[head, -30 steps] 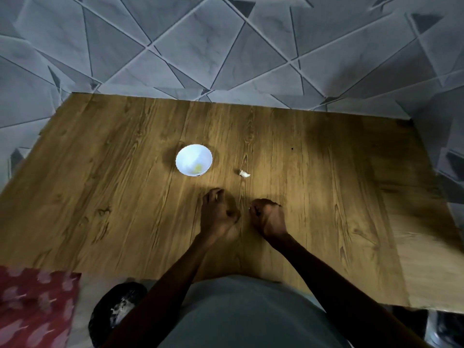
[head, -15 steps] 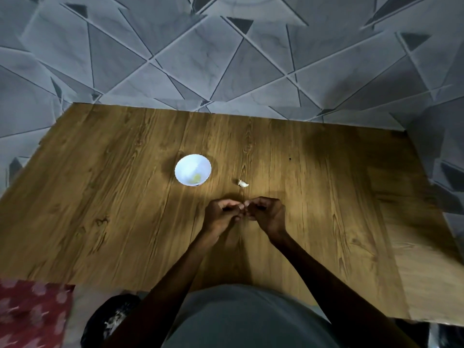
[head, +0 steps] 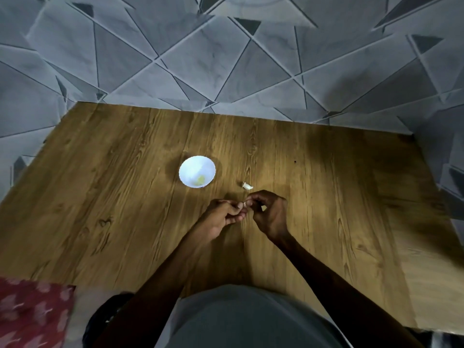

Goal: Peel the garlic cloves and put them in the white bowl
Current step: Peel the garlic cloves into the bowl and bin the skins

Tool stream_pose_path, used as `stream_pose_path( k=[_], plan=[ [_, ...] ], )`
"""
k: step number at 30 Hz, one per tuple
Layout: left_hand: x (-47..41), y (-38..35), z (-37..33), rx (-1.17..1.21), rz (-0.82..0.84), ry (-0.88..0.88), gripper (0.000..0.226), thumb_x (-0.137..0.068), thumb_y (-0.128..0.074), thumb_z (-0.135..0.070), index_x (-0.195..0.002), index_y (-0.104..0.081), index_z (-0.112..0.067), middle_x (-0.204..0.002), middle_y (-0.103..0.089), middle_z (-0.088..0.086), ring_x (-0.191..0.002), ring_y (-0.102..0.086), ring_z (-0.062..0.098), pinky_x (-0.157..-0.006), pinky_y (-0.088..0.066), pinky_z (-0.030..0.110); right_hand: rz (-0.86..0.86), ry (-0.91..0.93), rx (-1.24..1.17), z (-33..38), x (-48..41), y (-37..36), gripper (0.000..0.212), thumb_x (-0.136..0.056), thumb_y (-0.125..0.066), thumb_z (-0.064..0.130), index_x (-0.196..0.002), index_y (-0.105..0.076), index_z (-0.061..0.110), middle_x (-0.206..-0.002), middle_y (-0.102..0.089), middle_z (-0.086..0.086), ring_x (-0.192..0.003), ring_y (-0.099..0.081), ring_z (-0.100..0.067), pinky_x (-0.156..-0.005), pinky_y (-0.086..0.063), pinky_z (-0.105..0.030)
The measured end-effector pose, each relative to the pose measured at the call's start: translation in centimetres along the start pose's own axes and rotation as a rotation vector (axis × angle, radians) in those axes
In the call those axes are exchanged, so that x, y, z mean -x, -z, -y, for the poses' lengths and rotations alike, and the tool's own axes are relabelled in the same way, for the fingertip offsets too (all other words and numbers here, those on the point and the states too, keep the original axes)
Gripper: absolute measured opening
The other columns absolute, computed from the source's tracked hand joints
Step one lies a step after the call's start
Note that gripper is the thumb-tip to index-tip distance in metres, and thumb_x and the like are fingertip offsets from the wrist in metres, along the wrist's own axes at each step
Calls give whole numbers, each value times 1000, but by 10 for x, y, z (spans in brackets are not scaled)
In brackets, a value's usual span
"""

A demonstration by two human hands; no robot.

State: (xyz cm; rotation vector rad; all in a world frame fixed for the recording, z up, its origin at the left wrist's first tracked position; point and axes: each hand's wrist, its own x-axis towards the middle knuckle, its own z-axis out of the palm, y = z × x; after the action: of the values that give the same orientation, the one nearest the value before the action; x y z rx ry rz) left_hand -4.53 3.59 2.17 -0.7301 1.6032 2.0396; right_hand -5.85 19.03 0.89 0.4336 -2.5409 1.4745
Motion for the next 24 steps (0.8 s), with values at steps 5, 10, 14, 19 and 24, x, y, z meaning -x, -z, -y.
stream_pose_path(
  k=[5, 10, 14, 19, 24],
  plan=[
    [3, 1, -8, 221, 53, 210, 25, -92, -46, 12, -81, -65, 2, -69, -69, 6, -58, -67, 8, -54, -53, 15, -2, 91, 26, 2, -2, 4, 21, -79, -69, -9, -86, -75, 9, -82, -71, 8, -77, -65, 1, -69, -51, -14],
    [4, -3, -8, 13, 22, -7, 13, -88, -58, 9, -93, -69, 3, -82, -73, 10, -73, -71, 14, -69, -59, 23, 43, -24, 135, 4, -4, 4, 13, -81, -72, 3, -82, -76, 15, -79, -73, 7, -72, -66, 1, -66, -52, -15],
    [11, -8, -4, -437, -119, -415, 10, -85, -66, 1, -85, -75, -3, -73, -73, 7, -64, -69, 12, -63, -56, 21, 58, -357, 136, 13, -11, -1, 10, -83, -73, 10, -74, -76, 11, -71, -74, -1, -61, -68, -11, -61, -56, -25],
    [20, -7, 2, -1059, -239, -790, 6, -86, -68, -14, -83, -73, -13, -77, -72, 2, -67, -64, 12, -59, -45, 26, 32, -836, -509, 25, -10, 9, 15, -89, -65, -2, -75, -70, -4, -61, -68, -10, -52, -64, -21, -52, -57, -29],
    [15, -8, 7, -1326, -185, -891, 14, -92, -61, -14, -101, -70, -8, -99, -71, 8, -86, -68, 21, -72, -41, 20, 73, -1104, -590, 26, -16, 10, 8, -87, -66, -3, -89, -69, -10, -75, -68, -16, -56, -65, -16, -53, -54, -23]
  ],
)
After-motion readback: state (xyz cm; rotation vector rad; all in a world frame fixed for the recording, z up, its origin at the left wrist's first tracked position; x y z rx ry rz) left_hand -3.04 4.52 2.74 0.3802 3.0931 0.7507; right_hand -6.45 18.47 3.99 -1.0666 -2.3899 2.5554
